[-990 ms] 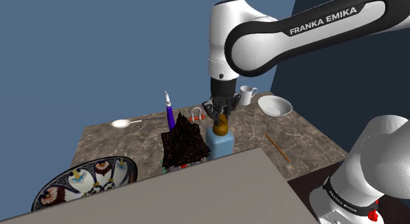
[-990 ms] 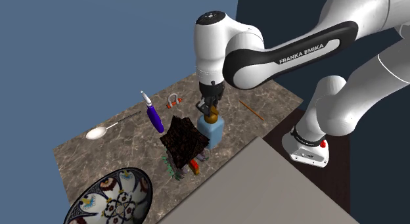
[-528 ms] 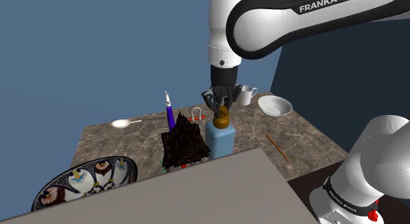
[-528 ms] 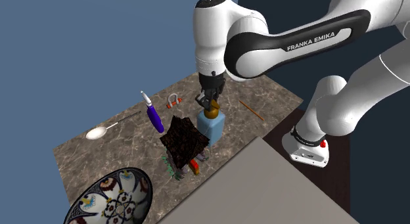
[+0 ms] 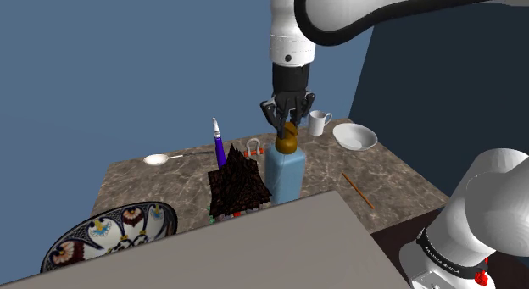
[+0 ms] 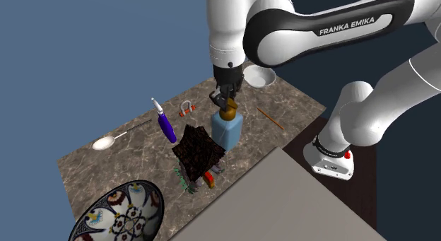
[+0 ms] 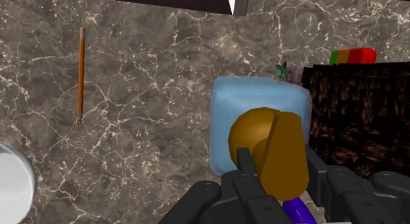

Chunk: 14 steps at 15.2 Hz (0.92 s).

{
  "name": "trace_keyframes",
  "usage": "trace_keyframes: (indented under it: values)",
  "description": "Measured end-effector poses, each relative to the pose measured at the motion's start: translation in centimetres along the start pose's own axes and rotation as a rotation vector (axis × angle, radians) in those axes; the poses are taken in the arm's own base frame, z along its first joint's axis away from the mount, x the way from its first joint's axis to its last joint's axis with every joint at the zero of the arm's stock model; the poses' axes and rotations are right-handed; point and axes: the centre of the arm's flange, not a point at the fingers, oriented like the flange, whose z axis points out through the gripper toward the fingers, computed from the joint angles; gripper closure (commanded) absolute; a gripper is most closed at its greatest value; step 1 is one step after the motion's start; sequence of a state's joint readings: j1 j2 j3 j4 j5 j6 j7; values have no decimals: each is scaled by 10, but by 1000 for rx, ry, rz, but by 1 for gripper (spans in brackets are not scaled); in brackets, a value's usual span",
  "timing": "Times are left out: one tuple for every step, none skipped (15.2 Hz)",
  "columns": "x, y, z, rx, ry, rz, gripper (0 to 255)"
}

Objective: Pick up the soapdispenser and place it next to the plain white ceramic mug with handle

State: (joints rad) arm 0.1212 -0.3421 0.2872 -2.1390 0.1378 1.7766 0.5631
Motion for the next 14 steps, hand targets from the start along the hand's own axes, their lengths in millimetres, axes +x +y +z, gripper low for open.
trace_keyframes:
  values:
    - [-1, 0, -5, 0, 0, 0, 255]
    - [-1, 0, -10, 0, 0, 0, 255]
    - [-1, 0, -16, 0, 0, 0, 255]
    - [-2, 0, -21, 0, 0, 0, 255]
    - [-2, 1, -26, 0, 0, 0, 255]
    - [-2, 1, -32, 0, 0, 0, 255]
    - [-2, 1, -37, 0, 0, 0, 255]
    - [-2, 1, -43, 0, 0, 0, 255]
    - [-2, -1, -47, 0, 0, 0, 255]
    - [-4, -2, -53, 0, 0, 0, 255]
    - [-4, -1, -58, 0, 0, 0, 255]
    - [-4, -2, -63, 0, 0, 0, 255]
    - [-4, -1, -68, 0, 0, 0, 255]
    - [-3, -1, -72, 0, 0, 0, 255]
